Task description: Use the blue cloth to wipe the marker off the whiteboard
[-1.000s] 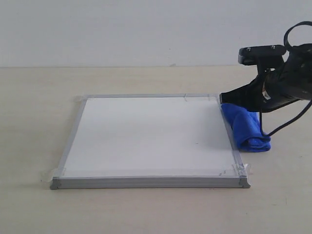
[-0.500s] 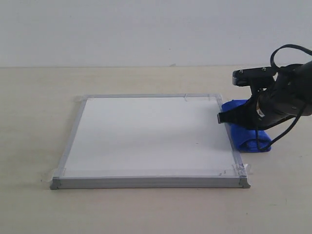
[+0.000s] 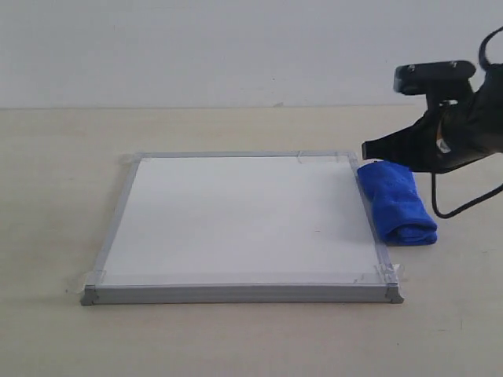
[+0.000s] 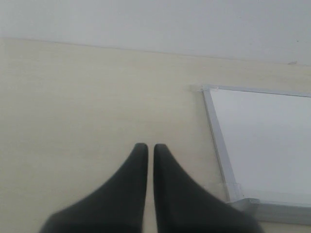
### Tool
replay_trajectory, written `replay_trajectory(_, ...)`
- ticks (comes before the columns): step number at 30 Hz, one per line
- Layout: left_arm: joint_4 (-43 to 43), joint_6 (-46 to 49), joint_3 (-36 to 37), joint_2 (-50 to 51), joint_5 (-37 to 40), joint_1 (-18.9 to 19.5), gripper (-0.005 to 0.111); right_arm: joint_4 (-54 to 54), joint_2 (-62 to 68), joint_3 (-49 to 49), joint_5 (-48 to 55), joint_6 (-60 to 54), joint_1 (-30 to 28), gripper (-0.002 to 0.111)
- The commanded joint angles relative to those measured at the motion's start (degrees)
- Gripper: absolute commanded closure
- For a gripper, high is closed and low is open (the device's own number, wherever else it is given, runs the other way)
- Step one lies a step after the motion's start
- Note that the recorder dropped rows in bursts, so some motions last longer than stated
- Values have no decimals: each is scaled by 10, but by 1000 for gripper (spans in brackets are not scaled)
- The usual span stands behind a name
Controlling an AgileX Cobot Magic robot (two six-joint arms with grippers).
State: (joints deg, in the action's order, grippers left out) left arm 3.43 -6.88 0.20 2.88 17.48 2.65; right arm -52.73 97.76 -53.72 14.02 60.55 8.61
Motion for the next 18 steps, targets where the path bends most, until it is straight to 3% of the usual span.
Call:
replay_trajectory(1, -4, 1, -2, -2, -7, 1, 102, 1, -68, 39, -2, 11, -1, 107)
replay_trajectory(4, -4, 1, -2, -2, -7, 1, 102, 36, -118, 93, -77, 47, 0, 107)
replay_trajectory(8, -4, 1, -2, -2, -7, 1, 102, 47, -177, 187, -275, 73, 0, 107)
replay_trajectory(12, -4, 1, -2, -2, -7, 1, 102, 40, -215, 261, -409, 73, 0, 107)
replay_trajectory(18, -4, 1, -2, -2, -7, 1, 102, 40, -239, 334, -468, 78, 0, 107)
